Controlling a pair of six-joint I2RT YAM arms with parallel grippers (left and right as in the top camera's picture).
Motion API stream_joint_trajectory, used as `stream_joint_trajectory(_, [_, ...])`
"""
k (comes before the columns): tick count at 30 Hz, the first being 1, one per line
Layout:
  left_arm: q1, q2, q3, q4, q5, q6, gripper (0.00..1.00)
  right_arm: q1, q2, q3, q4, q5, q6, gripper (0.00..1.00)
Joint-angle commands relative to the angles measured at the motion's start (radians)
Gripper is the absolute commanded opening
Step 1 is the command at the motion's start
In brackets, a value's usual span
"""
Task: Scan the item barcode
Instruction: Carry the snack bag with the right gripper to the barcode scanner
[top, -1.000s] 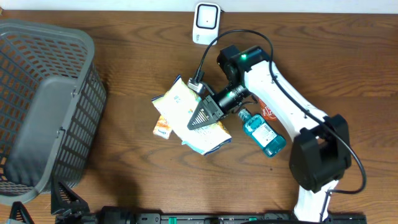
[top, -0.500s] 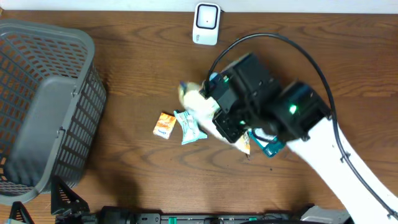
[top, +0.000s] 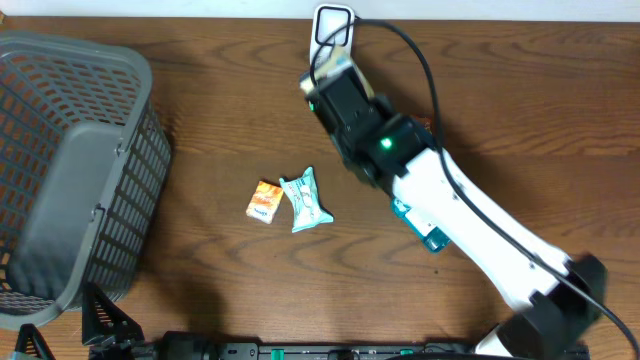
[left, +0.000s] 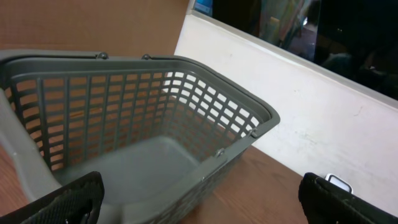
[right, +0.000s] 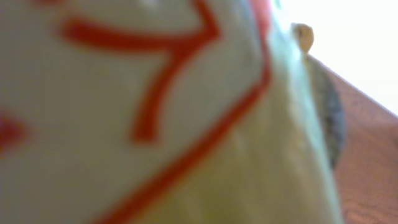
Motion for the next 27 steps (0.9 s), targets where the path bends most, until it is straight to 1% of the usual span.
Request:
stream_joint_trajectory(1, [-0.004,-0.002,-0.006,0.002,-0.014,0.024,1.0,-0.065,0.072,0.002,0.151,0.1,-0.149,0.01])
stream_joint_trajectory(3, [-0.004,-0.002,-0.006,0.002,-0.014,0.024,1.0,-0.107,0.131,0.003,0.282,0.1,-0.222,0.01])
stream_joint_trajectory(7, [-0.004,-0.002,-0.006,0.002,-0.014,0.024,1.0,-0.17,0.25,0.043,0.459,0.1,-0.332,0.01])
stream_joint_trajectory(10, [-0.004,-0.002,-0.006,0.002,-0.014,0.024,1.0,-0.193,0.351,0.133,0.536,0.1,-0.412,0.01])
stream_joint_trajectory(12, [-0.004,-0.002,-0.008,0.003,-0.014,0.024,1.0,-0.203,0.443,0.23,0.582,0.113,-0.491,0.01])
stream_joint_trajectory(17, [-0.004,-0.002,-0.029,0.018,-0.014,0.024,1.0,-0.217,0.672,0.492,0.619,0.209,-0.615,0.01])
stream_joint_trajectory(21, [-0.004,-0.002,-0.045,0.029,-0.014,0.024,1.0,-0.219,0.809,0.65,0.618,0.276,-0.703,0.01])
stream_joint_trajectory(24, [-0.004,-0.002,-0.051,0.034,-0.014,0.024,1.0,-0.219,0.863,0.695,0.619,0.302,-0.798,0.01])
stream_joint_trajectory(27, [-0.004,-0.002,-0.051,0.036,-0.014,0.024,1.0,-0.219,0.867,0.694,0.628,0.298,-0.788,0.01])
